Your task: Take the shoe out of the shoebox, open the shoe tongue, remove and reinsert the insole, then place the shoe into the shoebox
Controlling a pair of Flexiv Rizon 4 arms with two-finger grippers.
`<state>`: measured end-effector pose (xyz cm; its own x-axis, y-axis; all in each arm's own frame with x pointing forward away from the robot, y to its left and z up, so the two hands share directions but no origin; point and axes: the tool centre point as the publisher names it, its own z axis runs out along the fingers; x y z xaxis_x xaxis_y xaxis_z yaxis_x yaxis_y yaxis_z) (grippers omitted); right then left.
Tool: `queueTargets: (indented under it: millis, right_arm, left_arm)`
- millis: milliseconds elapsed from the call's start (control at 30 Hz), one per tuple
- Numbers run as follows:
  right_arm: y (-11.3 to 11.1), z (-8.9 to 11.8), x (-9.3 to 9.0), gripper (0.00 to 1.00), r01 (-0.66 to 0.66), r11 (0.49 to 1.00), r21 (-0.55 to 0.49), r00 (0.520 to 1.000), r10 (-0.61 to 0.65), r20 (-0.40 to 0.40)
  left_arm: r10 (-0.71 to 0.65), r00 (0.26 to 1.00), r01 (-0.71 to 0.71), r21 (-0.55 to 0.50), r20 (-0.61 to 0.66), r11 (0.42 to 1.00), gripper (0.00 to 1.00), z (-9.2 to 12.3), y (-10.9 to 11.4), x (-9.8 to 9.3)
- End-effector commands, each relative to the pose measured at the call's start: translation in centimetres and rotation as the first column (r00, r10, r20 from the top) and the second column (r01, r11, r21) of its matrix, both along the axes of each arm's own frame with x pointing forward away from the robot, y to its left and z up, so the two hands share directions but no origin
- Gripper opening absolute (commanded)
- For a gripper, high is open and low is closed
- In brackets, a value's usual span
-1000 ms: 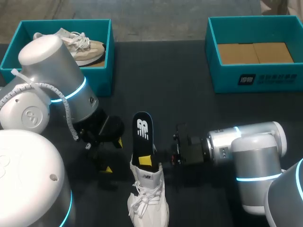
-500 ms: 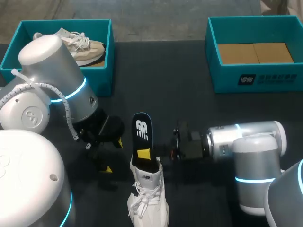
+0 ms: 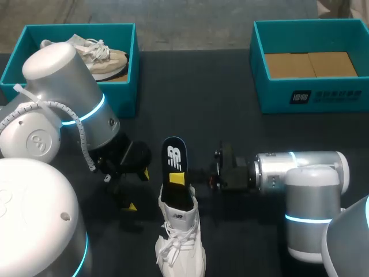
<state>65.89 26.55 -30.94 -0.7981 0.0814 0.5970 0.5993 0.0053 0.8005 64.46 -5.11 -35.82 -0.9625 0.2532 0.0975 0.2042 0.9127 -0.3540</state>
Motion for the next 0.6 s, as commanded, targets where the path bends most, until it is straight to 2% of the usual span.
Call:
queueTargets:
  millis: [33,100,333,600]
  right_arm:
    - [0.1,0.1,0.0,0.06,0.012,1.0,0.005,1.0,-0.012,0.002]
    - [0.1,0.2,0.1,0.0,0.017,1.0,0.008,1.0,-0.017,0.001]
    - [0.0,-0.1,0.3,0.0,0.043,0.999,0.006,0.998,-0.043,-0.042]
    - [0.1,-1.1,-0.3,0.0,0.046,0.999,-0.021,0.994,-0.048,-0.097]
  left_arm:
    - [0.0,1.0,0.0,0.0,0.002,1.0,1.0,-0.1,0.0,0.0]
    - [0.0,1.0,0.0,0.0,0.002,1.0,1.0,-0.1,0.0,0.0]
    - [0.0,1.0,0.0,0.0,0.002,1.0,1.0,-0.1,0.0,0.0]
    - [0.0,1.0,0.0,0.0,0.002,1.0,1.0,-0.1,0.0,0.0]
